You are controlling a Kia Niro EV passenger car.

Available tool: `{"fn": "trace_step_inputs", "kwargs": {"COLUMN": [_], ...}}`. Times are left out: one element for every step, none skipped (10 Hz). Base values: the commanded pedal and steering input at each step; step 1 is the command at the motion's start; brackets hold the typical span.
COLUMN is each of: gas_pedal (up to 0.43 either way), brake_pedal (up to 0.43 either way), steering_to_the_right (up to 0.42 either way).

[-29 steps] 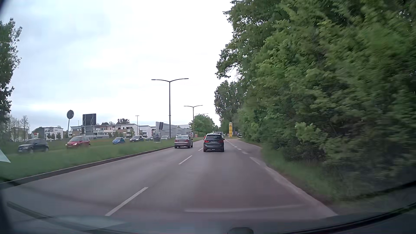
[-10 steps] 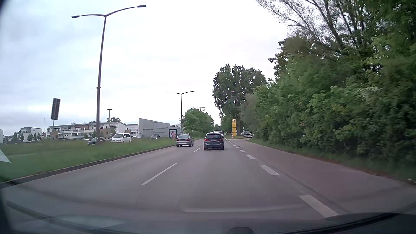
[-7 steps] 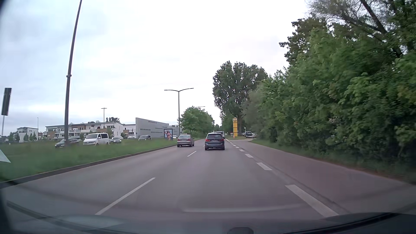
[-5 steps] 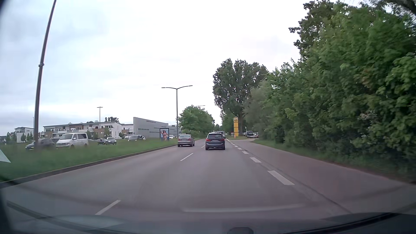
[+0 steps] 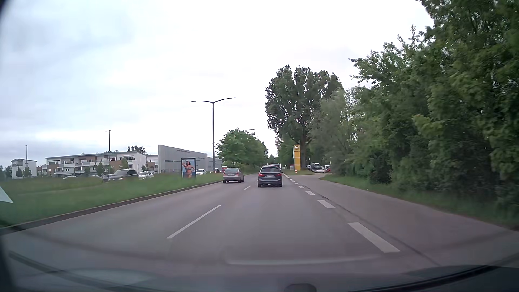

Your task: Follow the waypoints while adhering to traffic rules and regulations

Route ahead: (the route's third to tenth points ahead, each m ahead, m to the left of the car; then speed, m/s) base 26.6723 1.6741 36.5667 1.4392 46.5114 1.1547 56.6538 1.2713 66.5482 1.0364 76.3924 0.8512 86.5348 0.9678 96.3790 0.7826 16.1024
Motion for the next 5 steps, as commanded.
{"fn": "trace_step_inputs", "kwargs": {"gas_pedal": [0.24, 0.24, 0.24, 0.24, 0.26], "brake_pedal": [0.0, 0.0, 0.0, 0.0, 0.0], "steering_to_the_right": [0.0, 0.002, 0.002, 0.002, 0.002]}}
